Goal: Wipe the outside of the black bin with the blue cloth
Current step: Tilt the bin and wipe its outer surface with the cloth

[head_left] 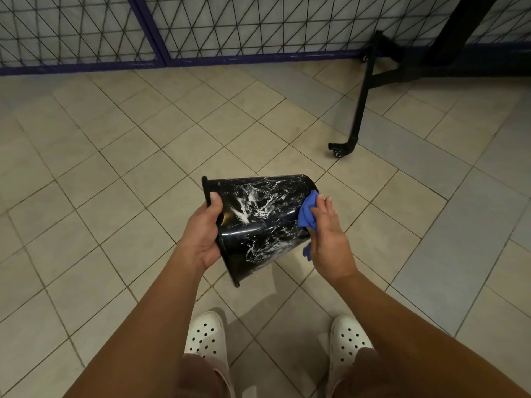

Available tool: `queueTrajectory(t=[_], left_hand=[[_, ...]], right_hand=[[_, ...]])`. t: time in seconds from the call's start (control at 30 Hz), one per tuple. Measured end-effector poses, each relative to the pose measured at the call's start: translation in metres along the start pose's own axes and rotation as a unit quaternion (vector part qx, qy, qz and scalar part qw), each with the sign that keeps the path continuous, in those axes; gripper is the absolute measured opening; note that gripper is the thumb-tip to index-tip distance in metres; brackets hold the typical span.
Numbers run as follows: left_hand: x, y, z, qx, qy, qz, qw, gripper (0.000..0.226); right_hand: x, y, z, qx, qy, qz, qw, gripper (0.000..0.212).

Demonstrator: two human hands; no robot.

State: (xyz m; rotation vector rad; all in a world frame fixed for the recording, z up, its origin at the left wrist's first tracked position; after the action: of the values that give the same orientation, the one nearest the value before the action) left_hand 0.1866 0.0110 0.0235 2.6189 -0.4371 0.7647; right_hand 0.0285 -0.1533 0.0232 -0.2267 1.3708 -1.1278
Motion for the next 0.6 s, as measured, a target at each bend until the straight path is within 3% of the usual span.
queueTrajectory(t=[0.13, 0.3, 0.5, 0.6], left_hand=[[0.004, -0.002, -0.003, -0.006, 0.003, 0.013, 1.0, 0.052], [0.008, 0.002, -0.008, -0.018, 0.024, 0.033, 0.999, 0.05], [0.008, 0.001, -0.008, -0.014, 0.022, 0.038, 0.999, 0.046], [0.008, 0.002, -0.009, -0.021, 0.019, 0.033, 0.999, 0.05]], right_hand=[[-0.001, -0.001, 0.006, -0.018, -0.03, -0.037, 0.999, 0.056], [0.006, -0.015, 0.01, 0.031, 0.031, 0.012, 0.999, 0.04], [-0.014, -0.002, 0.004, -0.037, -0.075, -0.041, 0.996, 0.044], [-0.019, -0.008, 0.013, -0.031, -0.065, -0.011, 0.997, 0.05]])
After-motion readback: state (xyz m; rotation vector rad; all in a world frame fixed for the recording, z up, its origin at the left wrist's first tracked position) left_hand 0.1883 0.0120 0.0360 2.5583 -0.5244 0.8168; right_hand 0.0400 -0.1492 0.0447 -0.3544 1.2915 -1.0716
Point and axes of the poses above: each hand's wrist, its own z-axis towards the middle knuckle, its own y-axis out of the palm, x = y × z, the point moved 9 cm from there along z, towards the middle knuckle, and after that the axes turned 14 degrees about -y, right-handed, at the moved point
